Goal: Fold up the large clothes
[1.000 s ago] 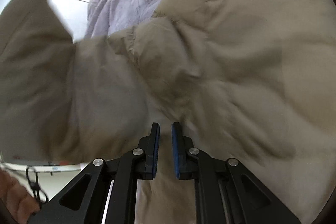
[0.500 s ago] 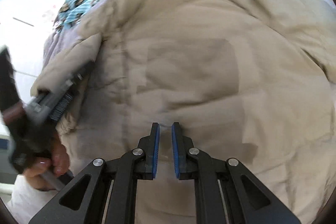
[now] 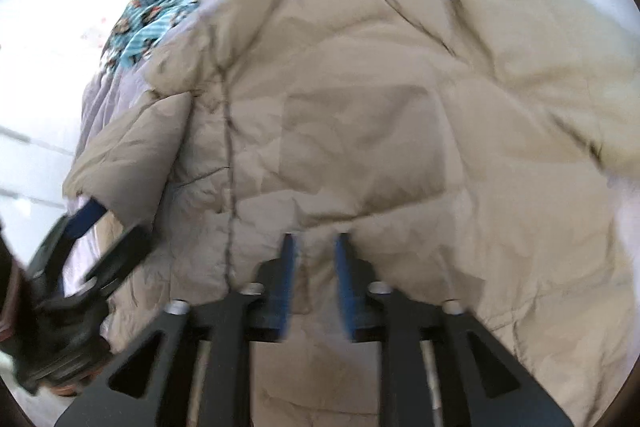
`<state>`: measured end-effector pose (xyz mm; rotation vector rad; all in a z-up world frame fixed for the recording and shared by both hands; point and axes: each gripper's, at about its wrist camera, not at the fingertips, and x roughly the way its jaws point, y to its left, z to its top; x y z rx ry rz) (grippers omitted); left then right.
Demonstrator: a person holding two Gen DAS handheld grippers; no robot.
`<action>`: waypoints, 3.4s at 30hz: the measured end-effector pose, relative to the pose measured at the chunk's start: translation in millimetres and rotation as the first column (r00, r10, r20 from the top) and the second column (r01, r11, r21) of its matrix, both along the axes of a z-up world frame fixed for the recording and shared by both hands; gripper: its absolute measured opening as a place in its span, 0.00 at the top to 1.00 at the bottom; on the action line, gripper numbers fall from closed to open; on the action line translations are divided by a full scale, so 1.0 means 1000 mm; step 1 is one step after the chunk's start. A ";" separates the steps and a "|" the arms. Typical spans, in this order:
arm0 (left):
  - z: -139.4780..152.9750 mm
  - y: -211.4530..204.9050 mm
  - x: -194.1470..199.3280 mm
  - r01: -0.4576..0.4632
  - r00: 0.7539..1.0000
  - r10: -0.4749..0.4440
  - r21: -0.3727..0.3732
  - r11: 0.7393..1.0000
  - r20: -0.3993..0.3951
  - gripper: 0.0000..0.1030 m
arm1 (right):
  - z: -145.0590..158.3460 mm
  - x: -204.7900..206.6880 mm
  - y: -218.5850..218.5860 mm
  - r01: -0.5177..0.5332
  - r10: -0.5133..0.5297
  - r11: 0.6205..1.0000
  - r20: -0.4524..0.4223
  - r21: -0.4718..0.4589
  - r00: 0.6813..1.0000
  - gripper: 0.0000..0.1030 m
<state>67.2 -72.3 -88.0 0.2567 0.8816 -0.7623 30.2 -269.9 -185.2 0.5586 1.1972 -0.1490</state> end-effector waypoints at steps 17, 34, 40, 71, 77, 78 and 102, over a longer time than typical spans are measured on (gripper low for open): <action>-0.088 0.149 0.072 -0.579 0.804 0.593 0.177 0.796 -0.037 0.17 | 0.010 0.099 0.220 -0.500 0.595 0.629 -0.045 -0.595 0.803 0.23; -0.045 0.146 0.112 -0.563 0.821 0.567 0.063 0.824 -0.065 0.33 | -0.027 0.065 0.007 0.104 -0.120 0.975 0.072 0.196 0.990 0.91; -0.095 0.130 0.130 -0.553 0.820 0.569 0.168 0.816 -0.064 0.32 | -0.037 0.064 0.007 0.072 -0.083 0.986 0.071 0.151 0.994 0.91; -0.072 0.116 0.142 -0.584 0.799 0.601 0.203 0.786 -0.026 0.31 | -0.003 0.055 -0.050 0.123 -0.115 0.989 0.091 -0.086 0.989 0.89; -0.043 0.092 0.110 -0.523 0.841 0.541 0.215 0.825 -0.033 0.31 | 0.010 -0.005 -0.082 0.275 -0.282 0.958 0.094 0.082 0.955 0.83; -0.040 0.082 0.101 -0.503 0.850 0.524 0.218 0.836 -0.048 0.31 | 0.010 -0.015 -0.087 0.297 -0.307 0.949 0.087 0.107 0.948 0.81; -0.036 -0.113 -0.021 -0.201 0.944 0.253 0.241 0.949 -0.211 0.00 | 0.011 -0.148 -0.186 0.475 -0.497 0.853 0.059 0.216 0.866 0.09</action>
